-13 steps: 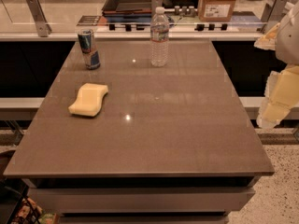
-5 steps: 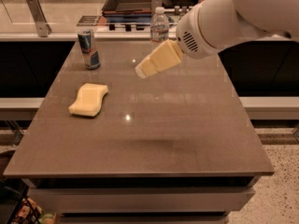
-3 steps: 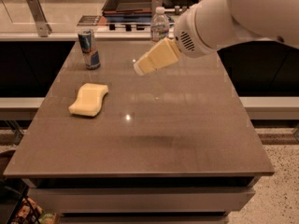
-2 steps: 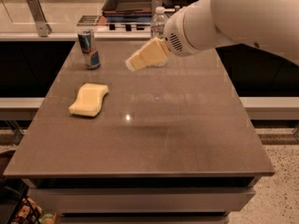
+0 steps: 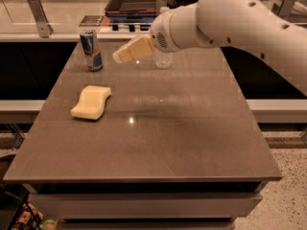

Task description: Pick redbull can

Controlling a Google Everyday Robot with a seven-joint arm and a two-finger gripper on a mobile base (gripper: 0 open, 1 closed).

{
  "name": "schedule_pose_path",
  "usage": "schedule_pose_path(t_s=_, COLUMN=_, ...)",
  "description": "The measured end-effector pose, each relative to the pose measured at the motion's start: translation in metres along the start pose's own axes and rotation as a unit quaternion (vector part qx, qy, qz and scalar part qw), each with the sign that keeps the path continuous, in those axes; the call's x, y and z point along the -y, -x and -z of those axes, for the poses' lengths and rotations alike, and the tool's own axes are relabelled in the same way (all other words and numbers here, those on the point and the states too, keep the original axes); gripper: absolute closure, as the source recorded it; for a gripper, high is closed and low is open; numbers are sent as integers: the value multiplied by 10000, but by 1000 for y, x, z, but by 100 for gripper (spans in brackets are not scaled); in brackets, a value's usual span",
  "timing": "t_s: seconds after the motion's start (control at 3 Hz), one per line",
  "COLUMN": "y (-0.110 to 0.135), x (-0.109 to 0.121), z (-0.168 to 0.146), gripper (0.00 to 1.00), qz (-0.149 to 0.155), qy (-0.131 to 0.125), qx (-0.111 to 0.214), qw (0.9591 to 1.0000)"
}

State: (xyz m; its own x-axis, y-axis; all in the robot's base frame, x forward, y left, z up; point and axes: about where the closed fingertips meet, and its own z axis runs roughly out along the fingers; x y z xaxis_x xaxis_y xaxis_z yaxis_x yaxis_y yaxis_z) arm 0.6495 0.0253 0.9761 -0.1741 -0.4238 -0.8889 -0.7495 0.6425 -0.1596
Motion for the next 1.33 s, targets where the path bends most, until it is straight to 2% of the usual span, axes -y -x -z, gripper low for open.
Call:
schedule_pose_path(t_s=0.33, y=16, x=-1, z=-42, gripper=0, qz=52, qy=459, qx=381, qw=9982)
schedule_pose_path(t_s=0.67, y=31, x=-4, z=-78, gripper=0, qz=82, qy=806, qx=725, qw=9941)
schedule_pose_path(t_s=1.0, y=39, x=-7, z=-110, gripper=0, qz=26, qy=938, qx=962, qw=9909)
schedule_pose_path(t_s=1.33, y=40, x=-8, z=-137, gripper=0, qz=-43, qy=836, qx=993, qw=9915)
